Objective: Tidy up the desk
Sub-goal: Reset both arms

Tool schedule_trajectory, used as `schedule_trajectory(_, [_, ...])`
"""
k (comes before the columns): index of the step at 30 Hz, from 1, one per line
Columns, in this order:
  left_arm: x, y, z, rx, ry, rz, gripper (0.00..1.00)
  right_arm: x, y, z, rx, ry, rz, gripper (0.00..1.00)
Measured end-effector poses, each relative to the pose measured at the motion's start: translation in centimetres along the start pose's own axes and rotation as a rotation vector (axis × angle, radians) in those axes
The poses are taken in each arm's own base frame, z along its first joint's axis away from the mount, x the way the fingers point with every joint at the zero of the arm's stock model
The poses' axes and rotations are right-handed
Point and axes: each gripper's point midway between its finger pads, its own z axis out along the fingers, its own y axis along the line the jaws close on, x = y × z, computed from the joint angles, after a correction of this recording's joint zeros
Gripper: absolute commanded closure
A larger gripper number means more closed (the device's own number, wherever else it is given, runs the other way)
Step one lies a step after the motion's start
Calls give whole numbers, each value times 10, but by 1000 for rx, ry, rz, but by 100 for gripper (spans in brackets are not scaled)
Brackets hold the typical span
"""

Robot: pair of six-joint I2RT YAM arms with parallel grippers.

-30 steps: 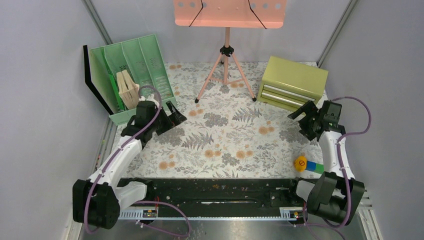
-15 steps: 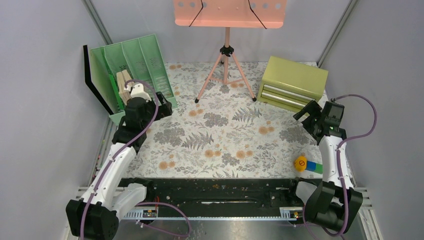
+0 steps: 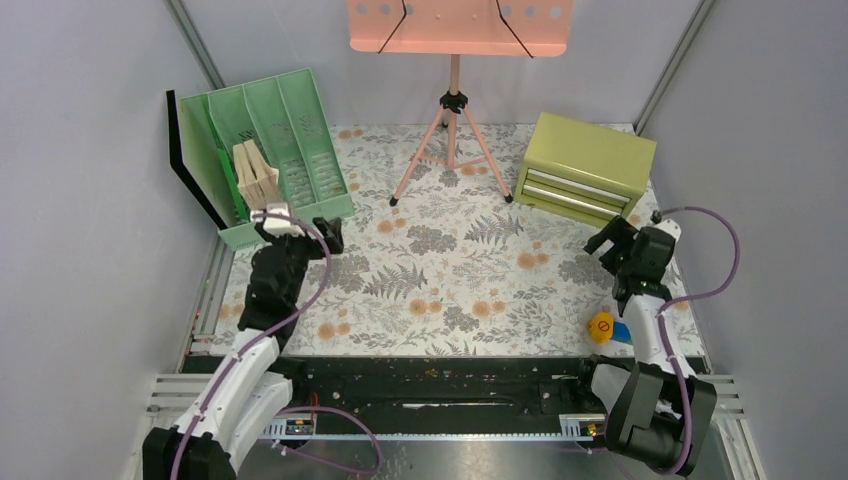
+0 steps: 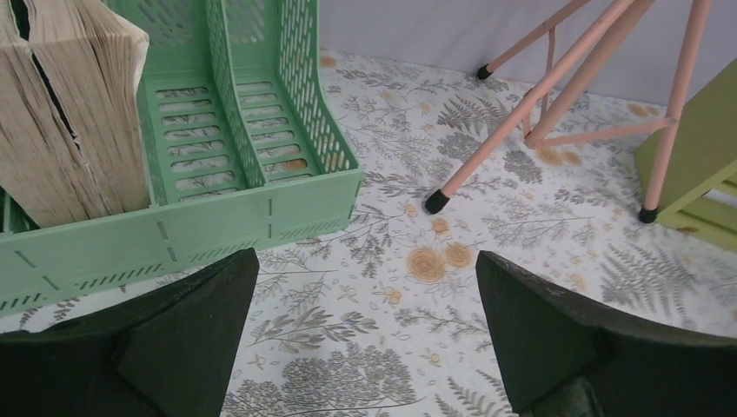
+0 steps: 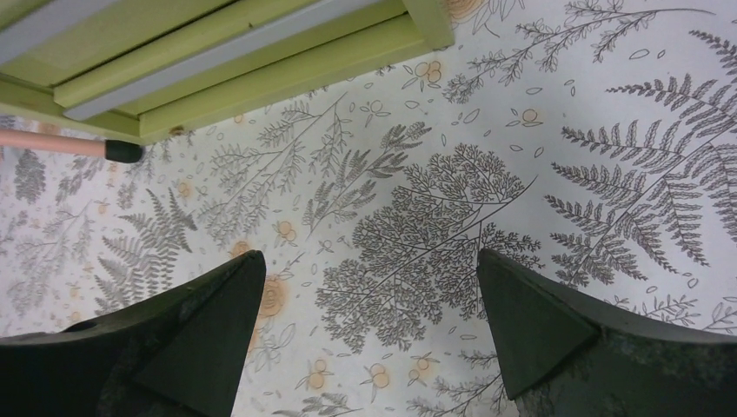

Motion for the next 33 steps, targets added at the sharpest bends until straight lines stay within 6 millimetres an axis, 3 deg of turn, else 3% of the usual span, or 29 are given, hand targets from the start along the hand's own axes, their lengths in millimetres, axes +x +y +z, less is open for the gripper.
schedule_trajectory(5, [27,13,-4,-9,-8,82,1,19,-9,10,-26,-45,-27,0])
schedule_trajectory(11, [51,42,-5,-135,20,120,1,18,-10,17,-82,-166,-81,1])
schedule_trajectory(19, [88,58,1,-168,97,194,1,19,-5,37,-124,-176,-110,1])
schedule_trajectory(26, [97,67,15,-186,102,221,1,6,23,37,-234,-242,-154,1])
schedule_trajectory(30, [99,68,27,-137,92,246,1,19,45,36,-317,-249,-226,0])
schedule_trajectory(33, [107,80,36,-142,104,241,1,30,59,37,-360,-236,-296,0])
